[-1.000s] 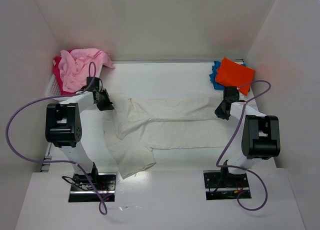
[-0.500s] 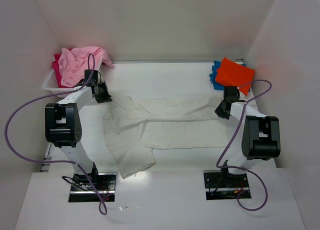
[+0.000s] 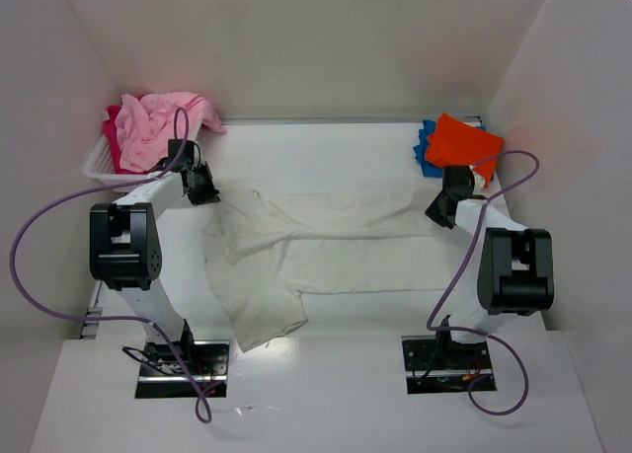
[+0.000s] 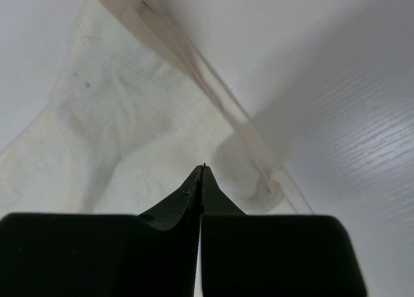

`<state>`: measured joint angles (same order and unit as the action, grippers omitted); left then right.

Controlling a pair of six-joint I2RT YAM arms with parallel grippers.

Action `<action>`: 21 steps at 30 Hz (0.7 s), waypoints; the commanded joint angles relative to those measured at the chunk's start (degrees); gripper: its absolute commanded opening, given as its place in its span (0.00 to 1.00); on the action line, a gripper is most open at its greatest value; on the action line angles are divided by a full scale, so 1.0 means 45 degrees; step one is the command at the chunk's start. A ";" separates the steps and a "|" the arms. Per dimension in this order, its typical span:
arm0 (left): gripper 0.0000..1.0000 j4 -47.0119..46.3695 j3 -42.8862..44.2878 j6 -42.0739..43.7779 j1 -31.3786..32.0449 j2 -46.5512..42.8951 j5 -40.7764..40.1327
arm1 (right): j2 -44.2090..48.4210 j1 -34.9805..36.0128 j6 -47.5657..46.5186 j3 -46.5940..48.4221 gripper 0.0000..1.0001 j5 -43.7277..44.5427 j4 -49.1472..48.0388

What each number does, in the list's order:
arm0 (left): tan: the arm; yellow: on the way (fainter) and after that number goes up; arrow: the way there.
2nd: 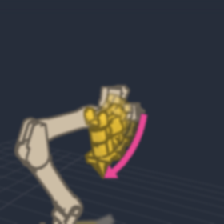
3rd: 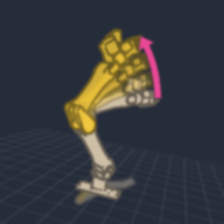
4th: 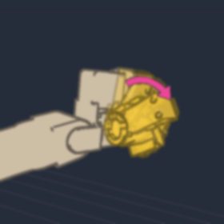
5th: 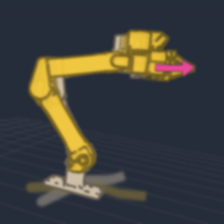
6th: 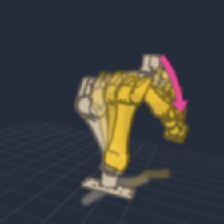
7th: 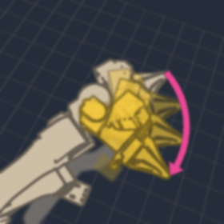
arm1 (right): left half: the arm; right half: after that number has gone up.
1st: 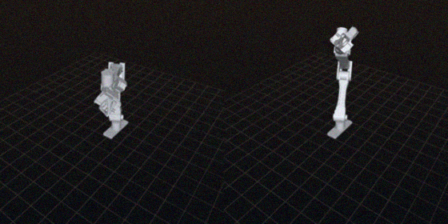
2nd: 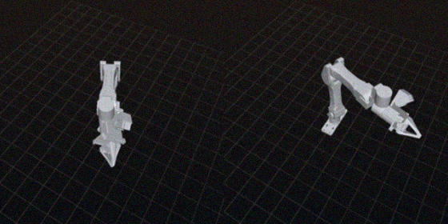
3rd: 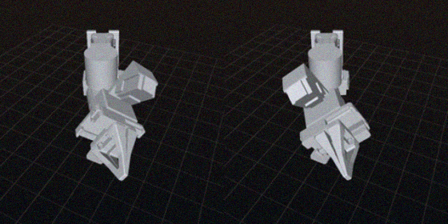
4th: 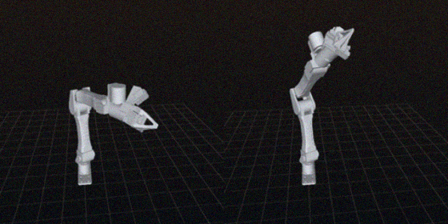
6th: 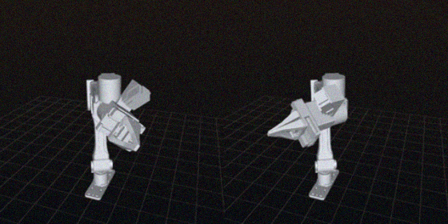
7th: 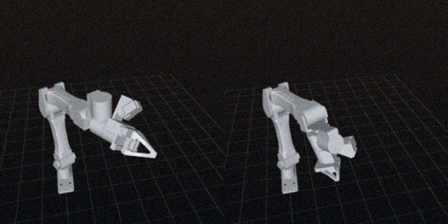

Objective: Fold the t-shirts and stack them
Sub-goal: Fold the flattened tshirt in 1/3 of the way

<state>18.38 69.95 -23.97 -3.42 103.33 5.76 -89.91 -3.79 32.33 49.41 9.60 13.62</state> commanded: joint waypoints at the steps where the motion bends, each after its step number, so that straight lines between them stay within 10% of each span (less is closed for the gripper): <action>1: 0.00 -0.0784 0.0255 0.0150 -0.0119 0.0065 -0.0616 | 0.0302 -0.0095 -0.0328 0.0989 0.00 0.0503 -0.0859; 8: 0.00 -0.0784 0.0256 0.0150 -0.0119 0.0182 -0.0616 | -0.0130 -0.0095 -0.0655 0.1844 0.00 0.0777 -0.0943; 14: 0.00 -0.0784 0.0256 0.0150 -0.0119 0.0183 -0.0499 | -0.0955 -0.0095 -0.0875 0.1520 0.54 0.0777 -0.1325; 21: 0.00 -0.0784 0.0256 0.0150 -0.0119 0.0183 -0.0381 | -0.1875 -0.0095 -0.1558 0.2007 0.59 0.0572 -0.1884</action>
<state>18.09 69.95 -23.99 -3.40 103.92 5.76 -97.31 -3.79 27.47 55.93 11.35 9.58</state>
